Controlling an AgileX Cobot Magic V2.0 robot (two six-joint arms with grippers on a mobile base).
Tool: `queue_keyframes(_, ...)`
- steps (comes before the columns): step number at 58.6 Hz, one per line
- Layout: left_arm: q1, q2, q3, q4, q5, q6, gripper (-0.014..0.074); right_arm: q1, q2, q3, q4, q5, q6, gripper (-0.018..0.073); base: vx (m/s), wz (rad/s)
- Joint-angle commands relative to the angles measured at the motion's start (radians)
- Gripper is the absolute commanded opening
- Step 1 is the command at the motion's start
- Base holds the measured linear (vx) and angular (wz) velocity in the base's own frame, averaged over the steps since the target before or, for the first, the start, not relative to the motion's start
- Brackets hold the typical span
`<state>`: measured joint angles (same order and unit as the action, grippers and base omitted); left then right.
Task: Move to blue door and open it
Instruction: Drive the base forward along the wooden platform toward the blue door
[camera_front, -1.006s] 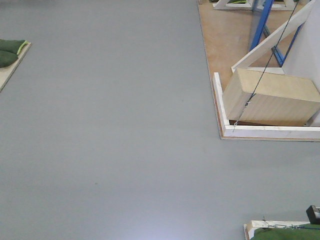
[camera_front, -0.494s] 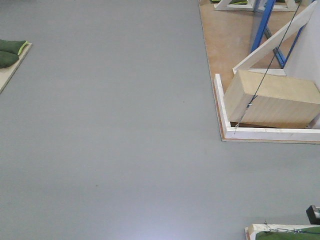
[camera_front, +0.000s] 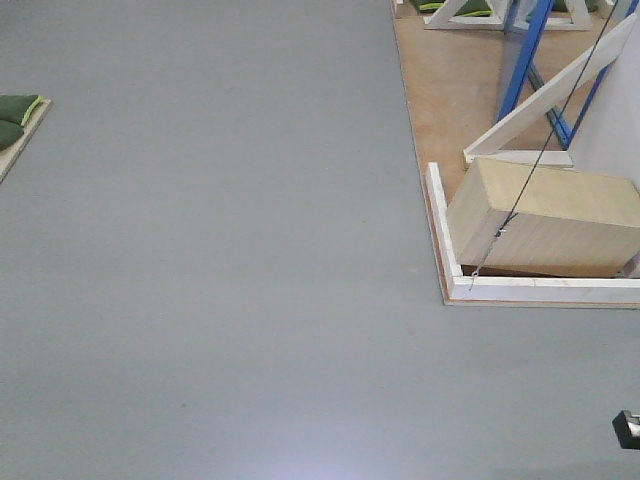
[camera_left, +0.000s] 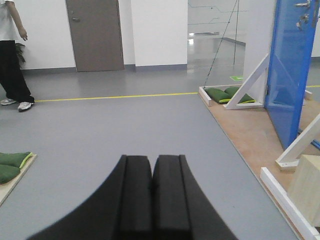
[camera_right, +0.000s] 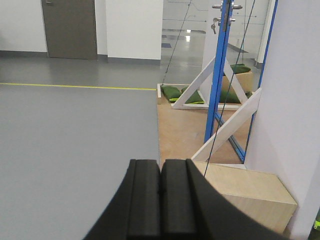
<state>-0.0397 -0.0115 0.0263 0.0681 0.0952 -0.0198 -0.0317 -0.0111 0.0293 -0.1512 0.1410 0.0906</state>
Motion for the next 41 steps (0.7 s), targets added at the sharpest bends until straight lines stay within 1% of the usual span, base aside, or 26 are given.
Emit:
queue_keyframes(1,0.001,-0.014,-0.027,-0.002,-0.083,-0.007,0.0073,0.003,-0.014,0.003,-0.005,-0.083,0.001,-0.0001,0.26,-0.05)
queue_keyframes(22,0.001,-0.014,-0.027,-0.002,-0.083,-0.007,0.0073,0.003,-0.014,0.003,-0.005,-0.083,0.001,-0.0001,0.30,0.02)
queue_keyframes(41,0.001,-0.014,-0.027,-0.002,-0.083,-0.007,0.0073,0.003,-0.014,0.003,-0.005,-0.083,0.001,-0.0001,0.38,0.08)
